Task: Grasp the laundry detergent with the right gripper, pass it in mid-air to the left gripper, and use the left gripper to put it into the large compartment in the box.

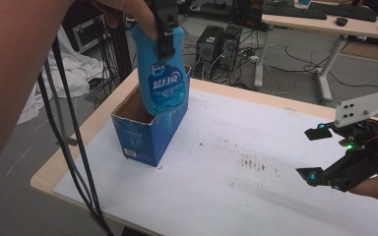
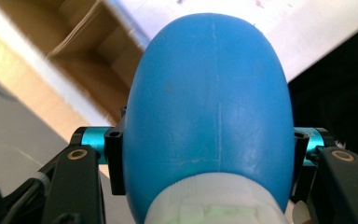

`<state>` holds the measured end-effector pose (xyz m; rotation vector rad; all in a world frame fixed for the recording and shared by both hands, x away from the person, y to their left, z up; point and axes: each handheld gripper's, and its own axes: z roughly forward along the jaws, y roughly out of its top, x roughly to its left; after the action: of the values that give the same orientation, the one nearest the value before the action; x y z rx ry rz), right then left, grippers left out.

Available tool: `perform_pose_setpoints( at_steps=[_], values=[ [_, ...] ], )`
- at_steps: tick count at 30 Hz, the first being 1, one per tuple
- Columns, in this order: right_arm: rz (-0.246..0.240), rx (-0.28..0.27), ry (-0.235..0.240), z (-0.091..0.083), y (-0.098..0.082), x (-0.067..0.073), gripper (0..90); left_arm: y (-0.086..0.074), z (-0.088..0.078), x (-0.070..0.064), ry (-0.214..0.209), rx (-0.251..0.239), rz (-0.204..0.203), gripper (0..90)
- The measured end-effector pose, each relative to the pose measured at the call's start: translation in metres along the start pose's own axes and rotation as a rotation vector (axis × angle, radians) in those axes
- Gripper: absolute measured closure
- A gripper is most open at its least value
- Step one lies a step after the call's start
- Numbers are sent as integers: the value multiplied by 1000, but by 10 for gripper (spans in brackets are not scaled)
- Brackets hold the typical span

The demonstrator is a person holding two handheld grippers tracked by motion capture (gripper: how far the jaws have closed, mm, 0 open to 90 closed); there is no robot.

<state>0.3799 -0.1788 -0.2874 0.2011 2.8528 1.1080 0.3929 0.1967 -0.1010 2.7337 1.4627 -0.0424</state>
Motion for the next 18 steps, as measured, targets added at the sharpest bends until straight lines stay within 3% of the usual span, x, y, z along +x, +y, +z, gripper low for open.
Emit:
perform_pose_setpoints(
  at_steps=[2,9,13,18],
  values=[
    [-3,6,-2,1,1,0,8,-3,1,11,-3,8,-82,385],
    [-12,24,-15,4,2,2,8,-6,10,32,26,17,-284,385],
    [-21,27,-20,5,4,3,8,-7,15,40,31,10,-357,385],
    [-17,25,-26,4,3,4,8,-6,28,48,27,27,-379,385]
  ],
)
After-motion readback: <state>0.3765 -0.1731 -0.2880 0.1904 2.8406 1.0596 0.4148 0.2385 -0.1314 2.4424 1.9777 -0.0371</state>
